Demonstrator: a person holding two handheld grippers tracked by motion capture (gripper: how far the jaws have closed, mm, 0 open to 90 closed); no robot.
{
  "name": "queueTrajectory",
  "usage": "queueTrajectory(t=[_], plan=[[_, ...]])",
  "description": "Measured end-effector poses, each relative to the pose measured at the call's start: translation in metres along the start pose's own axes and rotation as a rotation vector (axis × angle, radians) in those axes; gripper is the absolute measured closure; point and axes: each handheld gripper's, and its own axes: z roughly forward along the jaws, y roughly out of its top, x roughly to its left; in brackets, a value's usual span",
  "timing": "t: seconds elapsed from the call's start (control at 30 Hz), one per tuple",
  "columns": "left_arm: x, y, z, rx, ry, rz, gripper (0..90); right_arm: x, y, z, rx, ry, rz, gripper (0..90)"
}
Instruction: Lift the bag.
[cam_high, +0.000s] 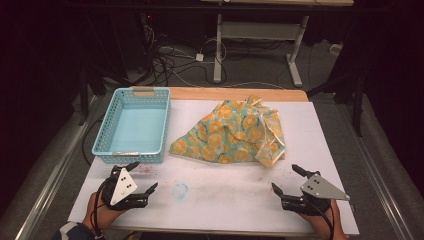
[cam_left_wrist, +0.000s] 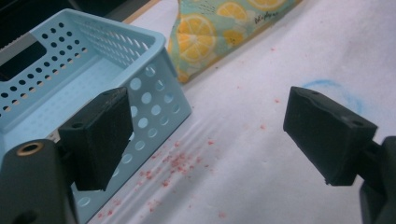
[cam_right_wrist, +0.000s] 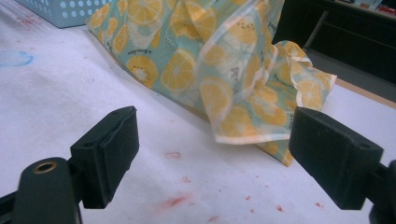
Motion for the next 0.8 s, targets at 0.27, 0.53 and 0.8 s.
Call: queueTrajectory(t=[0.27, 0.53, 0.8], plan=[[-0.0007, 0.0005, 0.0028, 0.010, -0.010, 0.007, 15.7, 0.0020, 0.0007, 0.0009, -0.004, 0.001, -0.020, 17.3], [-0.0001, 0.0033, 0.0054, 0.009, -0.011, 0.006, 15.7, 0.0026, -0.0005, 0.0017, 0.002, 0.006, -0.033, 17.2], [0.0005, 0.0043, 0.0083, 0.011, -0.014, 0.006, 15.7, 0.0035, -0.0017, 0.0035, 0.021, 0.002, -0.043, 16.9]])
